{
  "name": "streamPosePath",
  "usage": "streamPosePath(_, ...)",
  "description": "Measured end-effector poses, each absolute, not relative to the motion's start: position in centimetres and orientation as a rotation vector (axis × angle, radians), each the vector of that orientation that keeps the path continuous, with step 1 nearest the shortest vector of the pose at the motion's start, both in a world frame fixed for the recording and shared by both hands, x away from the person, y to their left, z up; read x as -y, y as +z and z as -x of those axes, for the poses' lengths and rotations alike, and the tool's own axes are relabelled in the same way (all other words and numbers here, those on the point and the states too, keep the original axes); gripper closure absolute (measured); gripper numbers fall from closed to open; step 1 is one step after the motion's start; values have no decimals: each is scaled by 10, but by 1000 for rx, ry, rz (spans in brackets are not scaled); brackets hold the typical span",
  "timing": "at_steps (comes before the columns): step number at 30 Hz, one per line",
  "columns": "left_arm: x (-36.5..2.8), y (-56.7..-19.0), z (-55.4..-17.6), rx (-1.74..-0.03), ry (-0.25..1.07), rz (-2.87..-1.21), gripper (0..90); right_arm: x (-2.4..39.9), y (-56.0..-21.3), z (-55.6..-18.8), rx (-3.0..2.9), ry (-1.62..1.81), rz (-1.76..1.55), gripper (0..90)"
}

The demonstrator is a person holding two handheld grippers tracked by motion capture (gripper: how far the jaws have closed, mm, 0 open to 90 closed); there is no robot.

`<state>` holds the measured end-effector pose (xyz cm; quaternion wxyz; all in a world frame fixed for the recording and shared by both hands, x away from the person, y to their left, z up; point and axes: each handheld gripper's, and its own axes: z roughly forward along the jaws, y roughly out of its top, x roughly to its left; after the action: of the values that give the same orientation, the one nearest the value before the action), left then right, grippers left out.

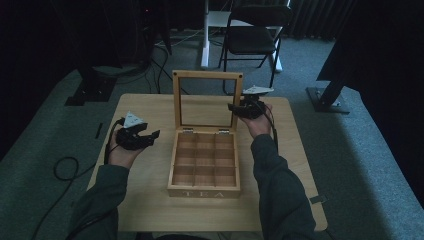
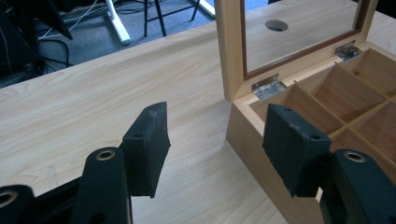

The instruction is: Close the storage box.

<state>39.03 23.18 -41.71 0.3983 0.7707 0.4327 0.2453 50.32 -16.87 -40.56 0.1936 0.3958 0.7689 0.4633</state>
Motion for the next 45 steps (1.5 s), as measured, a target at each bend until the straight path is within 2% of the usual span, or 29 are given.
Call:
streamPosePath(14, -212, -409, -399, -1076, 623, -1949, 421, 170, -399, -465, -2121, 1280, -971, 576)
streamPosePath(18, -205, -405, -403, -1070, 636, -1949, 459, 171, -398, -458, -2114, 1291, -960, 581)
streamPosePath(19, -204, -404, -403, -1071, 638, -1946, 505, 172, -399, -452, -2112, 1297, -946, 585)
streamPosePath(23, -196, -400, -408, -1074, 643, -1943, 558, 172, -399, -447, -2110, 1293, -937, 584)
streamPosePath(28, -186, -395, -412, -1062, 654, -1934, 664, 172, -399, -441, -2114, 1288, -935, 580)
streamPosePath(37, -177, -391, -414, -1048, 651, -1924, 697, 174, -399, -437, -2122, 1321, -964, 571)
streamPosePath(45, -174, -390, -410, -1023, 656, -1940, 743, 179, -399, -427, -2110, 1307, -1010, 608)
